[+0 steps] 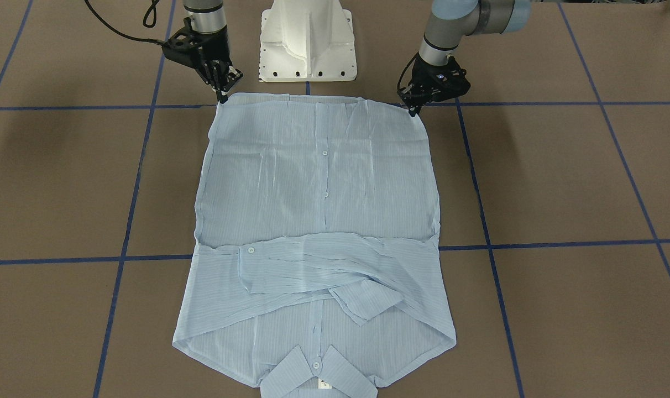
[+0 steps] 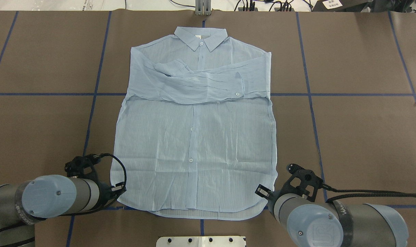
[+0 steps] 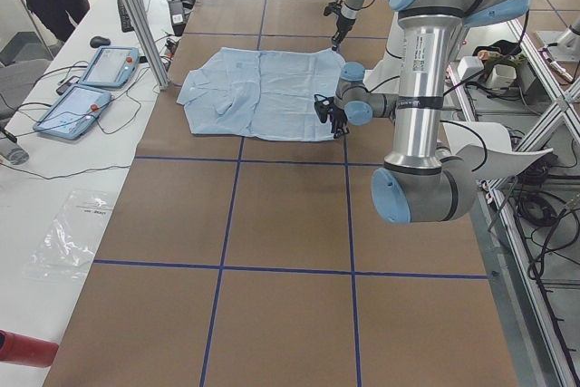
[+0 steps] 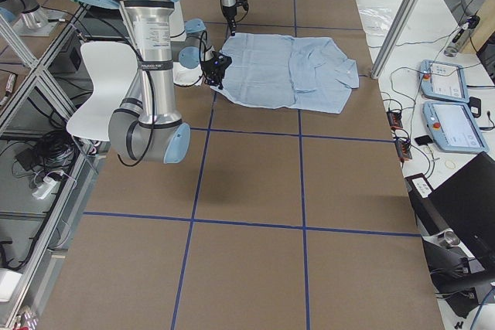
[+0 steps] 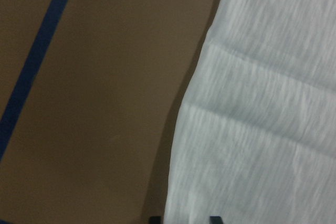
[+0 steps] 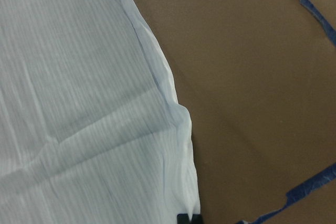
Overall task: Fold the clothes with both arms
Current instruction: 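Grasp the hem corners nearest the robot with both grippers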
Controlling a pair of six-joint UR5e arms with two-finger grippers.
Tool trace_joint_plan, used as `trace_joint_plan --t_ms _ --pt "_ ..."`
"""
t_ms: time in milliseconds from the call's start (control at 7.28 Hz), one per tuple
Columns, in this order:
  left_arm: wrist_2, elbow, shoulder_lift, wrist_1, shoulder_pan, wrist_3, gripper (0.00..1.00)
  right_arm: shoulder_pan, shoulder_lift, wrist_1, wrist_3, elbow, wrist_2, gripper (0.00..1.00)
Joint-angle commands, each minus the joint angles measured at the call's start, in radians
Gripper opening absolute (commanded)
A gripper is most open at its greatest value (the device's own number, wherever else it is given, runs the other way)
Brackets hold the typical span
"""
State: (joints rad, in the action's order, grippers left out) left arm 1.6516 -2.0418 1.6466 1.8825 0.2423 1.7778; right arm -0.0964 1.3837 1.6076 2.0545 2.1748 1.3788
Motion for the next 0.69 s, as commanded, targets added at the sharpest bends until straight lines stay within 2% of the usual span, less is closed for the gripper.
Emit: trace_joint_plan --t_ms 0,275,412,549 --pt "0.007 -0.108 -0.001 -0.020 0.009 0.002 0.00 -0.006 0.000 0.000 -0.001 0.003 0.003 0.00" --pt "0.008 -0.184 0.010 -0.043 -0.012 0.096 0.00 -0.014 0.015 0.008 0.001 0.026 0.002 0.00" --pt "0.004 -0.208 0.010 -0.045 -0.070 0.185 0.00 -0.002 0.031 0.014 0.001 0.061 0.005 0.00" --pt "0.001 -0.213 0.012 -0.046 -0.113 0.266 0.00 0.033 0.085 0.034 0.003 0.138 0.005 0.00"
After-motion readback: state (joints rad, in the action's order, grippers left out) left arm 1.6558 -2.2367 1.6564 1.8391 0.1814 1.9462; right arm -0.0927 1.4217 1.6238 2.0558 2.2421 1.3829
